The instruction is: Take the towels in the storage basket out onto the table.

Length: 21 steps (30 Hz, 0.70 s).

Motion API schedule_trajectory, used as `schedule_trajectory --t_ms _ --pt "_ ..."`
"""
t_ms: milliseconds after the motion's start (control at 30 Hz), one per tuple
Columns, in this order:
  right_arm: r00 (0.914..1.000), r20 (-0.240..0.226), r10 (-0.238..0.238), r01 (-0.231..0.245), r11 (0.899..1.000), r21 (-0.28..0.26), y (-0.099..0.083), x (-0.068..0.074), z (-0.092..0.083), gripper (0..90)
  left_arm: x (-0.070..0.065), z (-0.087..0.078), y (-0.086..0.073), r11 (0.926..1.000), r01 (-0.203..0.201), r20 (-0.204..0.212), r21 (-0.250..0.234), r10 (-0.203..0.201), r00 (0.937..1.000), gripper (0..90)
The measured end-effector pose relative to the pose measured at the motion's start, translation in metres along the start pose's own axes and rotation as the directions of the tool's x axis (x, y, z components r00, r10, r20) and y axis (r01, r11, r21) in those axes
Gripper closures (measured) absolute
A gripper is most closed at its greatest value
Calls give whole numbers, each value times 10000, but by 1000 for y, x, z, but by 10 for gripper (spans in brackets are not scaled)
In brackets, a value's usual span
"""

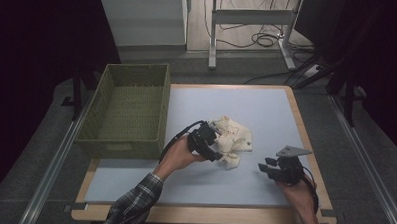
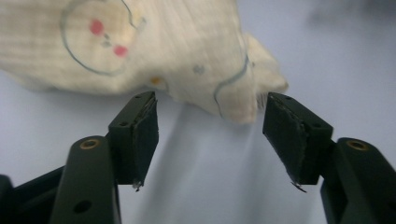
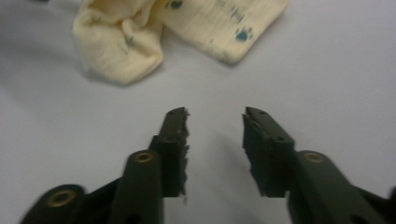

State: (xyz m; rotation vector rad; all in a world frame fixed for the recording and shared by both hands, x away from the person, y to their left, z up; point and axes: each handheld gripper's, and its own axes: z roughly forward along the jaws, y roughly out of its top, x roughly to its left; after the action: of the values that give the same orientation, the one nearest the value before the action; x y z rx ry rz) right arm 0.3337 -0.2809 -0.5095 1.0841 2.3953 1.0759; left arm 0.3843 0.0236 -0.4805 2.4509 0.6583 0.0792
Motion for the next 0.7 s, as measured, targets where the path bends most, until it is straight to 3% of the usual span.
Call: schedule_trajectory --t_ms 167,267,467,533,567,600,700 --pt "9999 -59 -84 84 10000 36 17 -8 10 667 -5 9 -8 10000 -96 29 -19 96 10000 370" --pt "9998 -14 -192 192 9998 42 32 -12 28 656 -7 19 -10 9998 -162 -203 -83 160 9997 401" --pt "9997 124 -192 190 9997 165 46 -16 55 614 -6 31 -8 9994 79 -243 -347 -88 9997 544" --pt "9989 294 -363 353 9989 315 49 -14 65 619 -5 35 -7 9992 195 -195 -355 -202 9996 641" --pt "9979 375 -520 503 9977 458 50 -12 69 644 -4 36 -7 9993 239 -209 -281 -245 9995 683" --pt "9977 404 -538 518 9975 483 51 -10 73 779 -2 37 -8 9994 221 -306 -249 -229 9993 790" --pt "9957 521 -770 739 9956 583 51 -5 72 872 2 32 -11 9987 402 -257 -300 -410 9988 822"
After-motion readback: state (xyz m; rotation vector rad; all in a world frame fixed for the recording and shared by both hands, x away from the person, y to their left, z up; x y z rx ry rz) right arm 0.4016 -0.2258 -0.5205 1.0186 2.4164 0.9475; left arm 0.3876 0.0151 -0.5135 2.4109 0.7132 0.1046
